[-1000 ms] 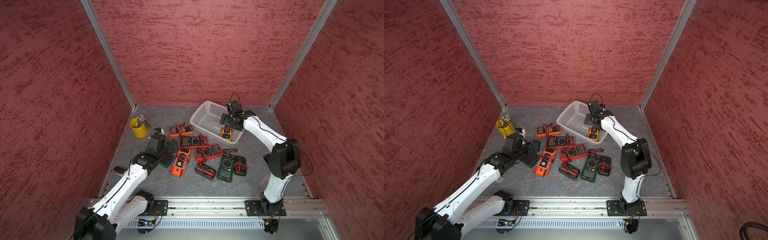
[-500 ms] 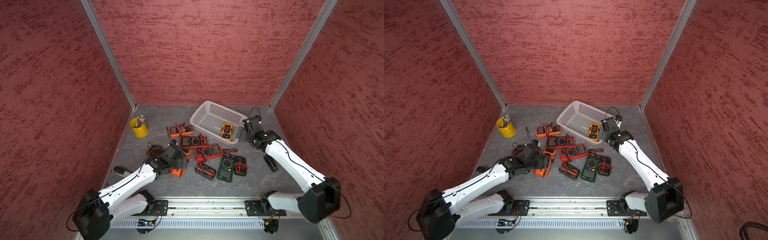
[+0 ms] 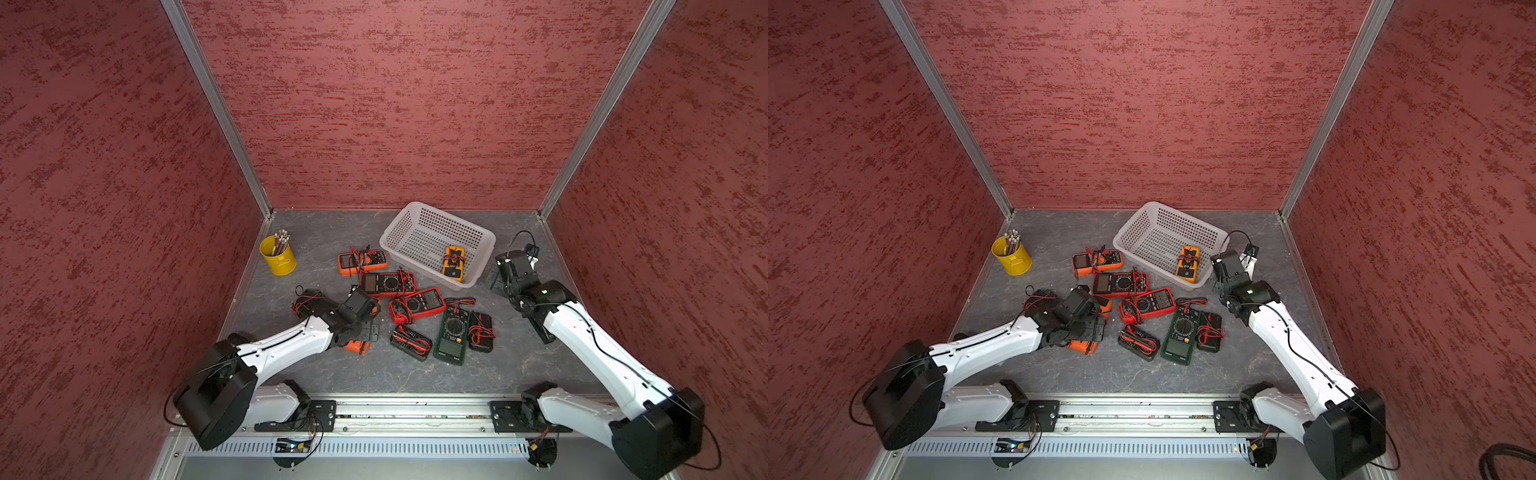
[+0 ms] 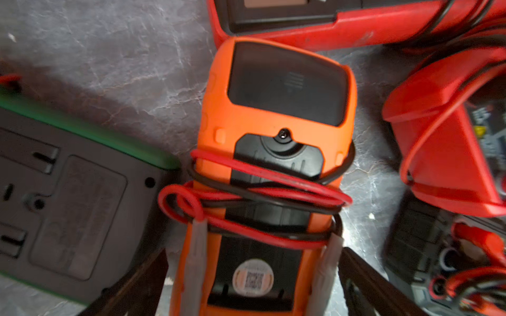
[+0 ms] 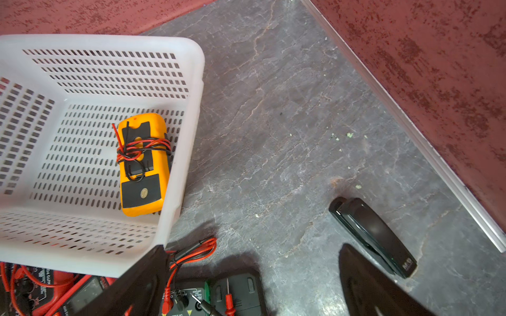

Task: Put the multimeter into the basket
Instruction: Pick up the multimeter from the center of the board.

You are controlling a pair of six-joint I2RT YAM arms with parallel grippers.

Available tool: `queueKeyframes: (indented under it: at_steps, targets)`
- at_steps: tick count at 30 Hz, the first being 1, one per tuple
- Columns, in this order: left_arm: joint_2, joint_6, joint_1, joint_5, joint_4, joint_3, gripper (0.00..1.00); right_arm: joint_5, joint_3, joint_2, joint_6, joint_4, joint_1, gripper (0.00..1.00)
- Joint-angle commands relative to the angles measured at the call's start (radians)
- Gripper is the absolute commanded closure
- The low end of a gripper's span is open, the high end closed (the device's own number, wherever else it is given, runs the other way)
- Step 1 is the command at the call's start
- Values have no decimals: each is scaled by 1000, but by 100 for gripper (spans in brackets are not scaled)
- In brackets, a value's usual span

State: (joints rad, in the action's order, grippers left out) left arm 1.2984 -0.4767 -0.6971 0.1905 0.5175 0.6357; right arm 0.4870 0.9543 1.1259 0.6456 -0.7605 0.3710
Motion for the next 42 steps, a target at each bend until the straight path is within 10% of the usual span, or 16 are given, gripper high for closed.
queueKeyframes:
  at_steps: [1, 9, 20, 25, 33, 42]
  targets:
    - [47, 21, -5, 1, -33, 22, 0, 36, -4, -8, 13, -18, -2, 1]
    - [139, 21, -7, 4, -57, 32, 0, 36, -3, 3, 34, -20, -1, 1]
    - [120, -6, -53, 76, 2, 61, 79, 12, -62, -103, 32, 43, -1, 1]
    - [-17, -20, -81, 137, 101, 112, 98, 23, -118, -228, 28, 70, -2, 1]
    - [-160, 77, -48, 138, 68, 293, 100, 8, -108, -269, 28, 27, -2, 1]
    - [230, 220, 49, -2, -43, 741, 100, -65, -94, -230, -2, 79, -1, 1]
